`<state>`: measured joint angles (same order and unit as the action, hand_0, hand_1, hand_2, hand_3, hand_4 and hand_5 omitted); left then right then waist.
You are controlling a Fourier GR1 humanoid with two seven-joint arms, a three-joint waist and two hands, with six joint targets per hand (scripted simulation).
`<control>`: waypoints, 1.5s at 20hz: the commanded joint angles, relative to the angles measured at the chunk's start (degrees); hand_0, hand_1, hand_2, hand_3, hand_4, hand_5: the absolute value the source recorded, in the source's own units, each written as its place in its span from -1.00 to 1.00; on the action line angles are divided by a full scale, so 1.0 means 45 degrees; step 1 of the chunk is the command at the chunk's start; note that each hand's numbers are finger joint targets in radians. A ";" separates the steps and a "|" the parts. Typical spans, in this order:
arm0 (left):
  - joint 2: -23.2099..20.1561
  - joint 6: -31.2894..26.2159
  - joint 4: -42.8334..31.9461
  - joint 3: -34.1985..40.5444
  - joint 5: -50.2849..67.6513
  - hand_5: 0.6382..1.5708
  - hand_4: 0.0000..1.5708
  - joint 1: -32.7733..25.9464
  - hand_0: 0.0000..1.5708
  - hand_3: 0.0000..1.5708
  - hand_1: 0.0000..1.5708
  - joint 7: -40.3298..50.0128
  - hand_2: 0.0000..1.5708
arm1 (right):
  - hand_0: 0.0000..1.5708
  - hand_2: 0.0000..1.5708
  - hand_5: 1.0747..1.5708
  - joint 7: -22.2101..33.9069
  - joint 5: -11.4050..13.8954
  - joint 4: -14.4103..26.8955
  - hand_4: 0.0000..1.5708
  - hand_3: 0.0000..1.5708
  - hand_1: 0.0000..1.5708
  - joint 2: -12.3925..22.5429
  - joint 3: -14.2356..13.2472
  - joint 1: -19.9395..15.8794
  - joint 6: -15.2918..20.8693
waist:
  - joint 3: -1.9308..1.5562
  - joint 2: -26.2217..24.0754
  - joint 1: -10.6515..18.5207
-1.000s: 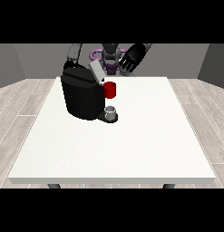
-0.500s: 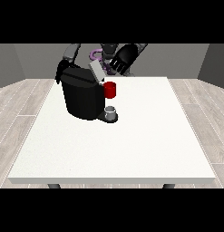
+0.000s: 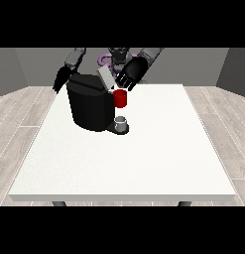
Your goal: Insert the coffee pod into the coffee machine and close the lid
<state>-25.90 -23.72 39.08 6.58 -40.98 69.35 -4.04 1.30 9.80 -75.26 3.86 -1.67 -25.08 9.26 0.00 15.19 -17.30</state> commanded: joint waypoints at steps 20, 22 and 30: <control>0.0007 0.0003 -0.0631 0.0099 -0.0296 1.00 -0.47 0.0938 0.55 0.53 0.55 -0.0203 0.60 | -1.00 -1.00 1.00 0.0010 -0.0070 0.0376 -0.79 -1.00 -1.00 0.0213 -0.0397 -0.0614 0.0119 | -0.0003 0.0682 -0.0080; -0.0195 0.0281 -0.0727 0.0153 -0.0383 1.00 -0.51 0.1106 0.57 0.54 0.57 -0.0489 0.61 | -1.00 -1.00 1.00 0.0262 0.0332 0.0161 -1.00 -1.00 -1.00 -0.0157 -0.0130 -0.0879 0.0714 | 0.0000 0.1064 -0.0168; 0.0256 0.0440 -0.0474 -0.0006 -0.0532 1.00 -0.54 0.1257 0.51 0.49 0.51 -0.0161 0.54 | -1.00 -1.00 1.00 -0.0215 -0.0079 0.0842 -1.00 -1.00 -1.00 0.0213 -0.0581 -0.0616 0.0282 | -0.0005 0.0557 0.0091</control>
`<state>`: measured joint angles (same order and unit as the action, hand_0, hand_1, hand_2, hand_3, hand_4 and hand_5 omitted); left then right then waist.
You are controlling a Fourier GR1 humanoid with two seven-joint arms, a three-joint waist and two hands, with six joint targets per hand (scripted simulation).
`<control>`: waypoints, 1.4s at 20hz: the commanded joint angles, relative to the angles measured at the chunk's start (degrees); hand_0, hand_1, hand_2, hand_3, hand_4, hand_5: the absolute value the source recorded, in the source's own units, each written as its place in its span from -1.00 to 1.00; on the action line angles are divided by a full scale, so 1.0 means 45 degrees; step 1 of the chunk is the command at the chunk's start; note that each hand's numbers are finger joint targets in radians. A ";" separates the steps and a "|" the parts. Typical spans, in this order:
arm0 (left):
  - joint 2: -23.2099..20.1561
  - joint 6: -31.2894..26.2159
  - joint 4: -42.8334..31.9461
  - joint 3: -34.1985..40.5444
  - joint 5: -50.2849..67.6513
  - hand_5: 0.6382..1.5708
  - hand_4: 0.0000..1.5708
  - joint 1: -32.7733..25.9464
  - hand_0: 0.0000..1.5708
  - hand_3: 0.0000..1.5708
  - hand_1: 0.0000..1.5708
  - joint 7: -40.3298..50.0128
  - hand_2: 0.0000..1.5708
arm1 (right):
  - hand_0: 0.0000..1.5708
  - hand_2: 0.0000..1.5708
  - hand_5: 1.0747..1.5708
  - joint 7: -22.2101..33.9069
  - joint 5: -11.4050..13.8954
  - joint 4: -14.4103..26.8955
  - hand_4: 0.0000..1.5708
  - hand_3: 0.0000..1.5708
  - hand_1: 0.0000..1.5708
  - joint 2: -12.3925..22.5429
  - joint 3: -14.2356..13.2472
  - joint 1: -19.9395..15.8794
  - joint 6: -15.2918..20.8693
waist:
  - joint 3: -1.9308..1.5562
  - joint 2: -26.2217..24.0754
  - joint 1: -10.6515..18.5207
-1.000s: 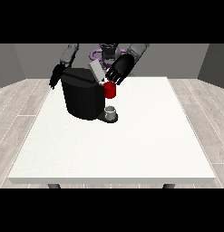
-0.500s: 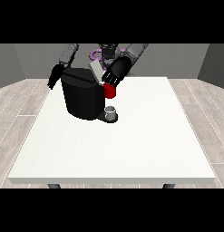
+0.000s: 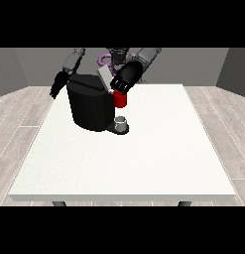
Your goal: Insert the coffee pod into the coffee machine and close the lid
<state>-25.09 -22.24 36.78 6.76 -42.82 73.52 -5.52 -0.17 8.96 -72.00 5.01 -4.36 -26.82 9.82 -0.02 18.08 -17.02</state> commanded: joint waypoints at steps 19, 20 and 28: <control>-0.0101 0.1577 -0.0315 -0.0375 -0.1164 1.00 -1.00 -0.0131 0.45 0.23 0.45 -0.0736 0.45 | -1.00 -1.00 1.00 0.0122 0.0352 -0.0418 -1.00 -1.00 -1.00 -0.0488 0.0632 0.0408 0.0235 | 0.0000 0.0021 -0.0449; -0.0147 0.1482 -0.0244 -0.0310 -0.1059 1.00 -1.00 0.0106 0.46 0.21 0.46 -0.1030 0.46 | -1.00 -1.00 1.00 0.0349 0.0354 -0.0206 -1.00 -1.00 -1.00 -0.0404 0.0288 -0.0314 0.0569 | 0.0001 0.0436 -0.0091; -0.0515 0.1540 0.0007 -0.0115 -0.1106 1.00 -1.00 0.0882 0.57 0.23 0.57 -0.1225 0.54 | -1.00 -1.00 1.00 -0.0668 0.0156 0.0374 -0.82 -1.00 -1.00 -0.0064 -0.0079 -0.0585 0.0359 | -0.0009 0.1319 -0.0283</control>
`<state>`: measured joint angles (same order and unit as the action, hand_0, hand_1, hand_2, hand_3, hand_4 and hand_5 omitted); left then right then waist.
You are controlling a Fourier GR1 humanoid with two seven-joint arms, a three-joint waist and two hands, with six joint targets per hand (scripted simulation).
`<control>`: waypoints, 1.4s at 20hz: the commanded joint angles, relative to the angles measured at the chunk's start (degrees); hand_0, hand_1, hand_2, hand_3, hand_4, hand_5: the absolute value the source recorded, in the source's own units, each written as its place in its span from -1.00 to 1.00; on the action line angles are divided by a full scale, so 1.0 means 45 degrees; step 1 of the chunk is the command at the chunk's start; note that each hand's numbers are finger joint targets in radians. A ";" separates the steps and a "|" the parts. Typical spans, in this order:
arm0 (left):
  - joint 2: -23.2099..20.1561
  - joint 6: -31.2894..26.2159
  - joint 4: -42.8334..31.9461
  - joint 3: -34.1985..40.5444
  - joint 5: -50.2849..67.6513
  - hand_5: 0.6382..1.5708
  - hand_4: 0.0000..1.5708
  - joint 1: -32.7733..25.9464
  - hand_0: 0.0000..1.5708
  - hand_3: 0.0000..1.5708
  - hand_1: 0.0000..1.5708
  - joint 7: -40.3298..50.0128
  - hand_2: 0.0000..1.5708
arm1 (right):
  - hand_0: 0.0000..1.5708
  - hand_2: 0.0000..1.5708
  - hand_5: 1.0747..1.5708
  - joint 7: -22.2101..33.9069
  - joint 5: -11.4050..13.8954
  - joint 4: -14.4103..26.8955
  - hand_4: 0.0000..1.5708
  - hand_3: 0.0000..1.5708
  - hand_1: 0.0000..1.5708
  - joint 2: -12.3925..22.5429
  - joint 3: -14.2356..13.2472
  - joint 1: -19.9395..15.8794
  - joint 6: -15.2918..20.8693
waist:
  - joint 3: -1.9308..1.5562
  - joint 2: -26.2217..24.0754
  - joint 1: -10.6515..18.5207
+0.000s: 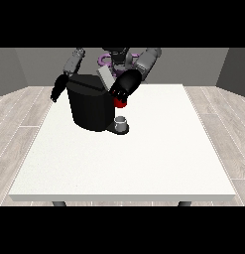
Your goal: Insert the coffee pod into the coffee machine and close the lid
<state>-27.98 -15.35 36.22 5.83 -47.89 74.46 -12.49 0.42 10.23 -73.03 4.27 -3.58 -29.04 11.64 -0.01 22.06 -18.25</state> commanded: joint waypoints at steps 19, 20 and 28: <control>-0.1335 0.1188 -0.0274 0.0093 -0.0986 1.00 -1.00 0.0143 -1.00 -0.44 -1.00 -0.1136 -0.33 | -1.00 -1.00 1.00 -0.0075 0.0420 -0.0208 -0.81 -1.00 -1.00 0.0158 0.0270 0.0162 0.0023 | 0.0001 0.0386 -0.0363; -0.0986 0.1006 -0.0118 -0.0230 -0.1089 1.00 -1.00 -0.0260 -1.00 -0.42 -1.00 -0.1300 -0.33 | -1.00 -1.00 1.00 0.0089 0.0311 0.0164 -0.81 -1.00 -1.00 0.0543 -0.0144 0.0237 -0.0049 | 0.0000 -0.0005 -0.0024; 0.0785 0.0785 0.0243 -0.0374 -0.0890 1.00 -1.00 -0.1133 -1.00 -0.92 -1.00 -0.0051 -1.00 | -1.00 -1.00 1.00 -0.0137 -0.0312 0.1513 -0.82 -1.00 -1.00 0.0499 -0.0873 0.0593 -0.0114 | -0.0006 -0.1615 0.1399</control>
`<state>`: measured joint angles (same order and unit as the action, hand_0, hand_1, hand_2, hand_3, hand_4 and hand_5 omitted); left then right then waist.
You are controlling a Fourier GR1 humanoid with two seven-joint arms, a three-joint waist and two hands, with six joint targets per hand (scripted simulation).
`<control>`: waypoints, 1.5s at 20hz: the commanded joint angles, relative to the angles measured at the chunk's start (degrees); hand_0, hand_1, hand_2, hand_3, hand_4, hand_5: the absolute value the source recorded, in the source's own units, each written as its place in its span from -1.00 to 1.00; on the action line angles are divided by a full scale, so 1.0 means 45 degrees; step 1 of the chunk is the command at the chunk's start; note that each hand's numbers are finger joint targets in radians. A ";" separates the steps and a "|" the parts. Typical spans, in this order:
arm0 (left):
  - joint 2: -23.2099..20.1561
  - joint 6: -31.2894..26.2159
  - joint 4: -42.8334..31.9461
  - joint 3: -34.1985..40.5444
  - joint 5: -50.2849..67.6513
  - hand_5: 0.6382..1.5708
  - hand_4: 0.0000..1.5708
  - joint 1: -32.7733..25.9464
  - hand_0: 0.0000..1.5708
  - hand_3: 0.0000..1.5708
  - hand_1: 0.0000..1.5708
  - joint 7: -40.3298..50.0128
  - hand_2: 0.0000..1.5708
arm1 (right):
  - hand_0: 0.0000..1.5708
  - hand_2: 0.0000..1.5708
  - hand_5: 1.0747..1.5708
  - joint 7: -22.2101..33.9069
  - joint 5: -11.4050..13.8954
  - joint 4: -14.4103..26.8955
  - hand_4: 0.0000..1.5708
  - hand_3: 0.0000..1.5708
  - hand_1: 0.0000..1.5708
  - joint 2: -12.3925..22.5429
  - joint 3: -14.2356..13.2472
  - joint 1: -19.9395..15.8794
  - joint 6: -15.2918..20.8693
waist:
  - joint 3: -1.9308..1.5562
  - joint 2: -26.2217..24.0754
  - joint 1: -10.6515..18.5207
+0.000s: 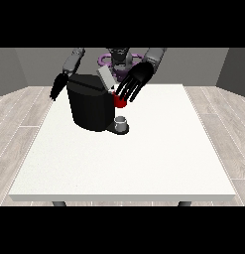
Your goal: Insert the coffee pod into the coffee machine and close the lid
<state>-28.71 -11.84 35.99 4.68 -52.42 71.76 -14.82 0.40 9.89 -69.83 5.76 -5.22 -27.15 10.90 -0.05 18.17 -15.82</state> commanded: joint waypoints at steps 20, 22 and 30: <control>0.6164 -0.0927 0.0426 0.3829 0.6465 1.00 -0.46 -0.7821 -1.00 -1.00 -1.00 -0.1063 -1.00 | -1.00 -1.00 1.00 -0.0517 -0.0975 0.1304 -1.00 -1.00 -1.00 0.0256 -0.1158 0.4388 -0.0432 | 0.0016 -0.7097 0.4373; 0.6215 -0.1129 0.0295 0.3721 0.6410 1.00 -0.53 -0.8456 -1.00 -1.00 -1.00 -0.0778 -1.00 | -1.00 -1.00 1.00 -0.0948 -0.0863 0.0782 -1.00 -1.00 -1.00 -0.0241 -0.0715 0.4462 -0.0365 | 0.0014 -0.7879 0.4612; 0.6233 -0.1368 0.1010 0.3744 0.6983 1.00 -0.50 -0.9691 -1.00 -1.00 -1.00 -0.0408 -1.00 | -1.00 -1.00 1.00 0.0223 -0.1252 -0.0922 -0.92 -1.00 -1.00 0.0024 0.0152 0.3248 -0.1873 | 0.0011 -0.8244 0.4924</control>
<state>-1.85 -16.74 38.64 22.00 -22.40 31.24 -17.13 -0.46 4.89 -71.73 4.83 -5.05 -10.47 4.34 0.01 -17.66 4.34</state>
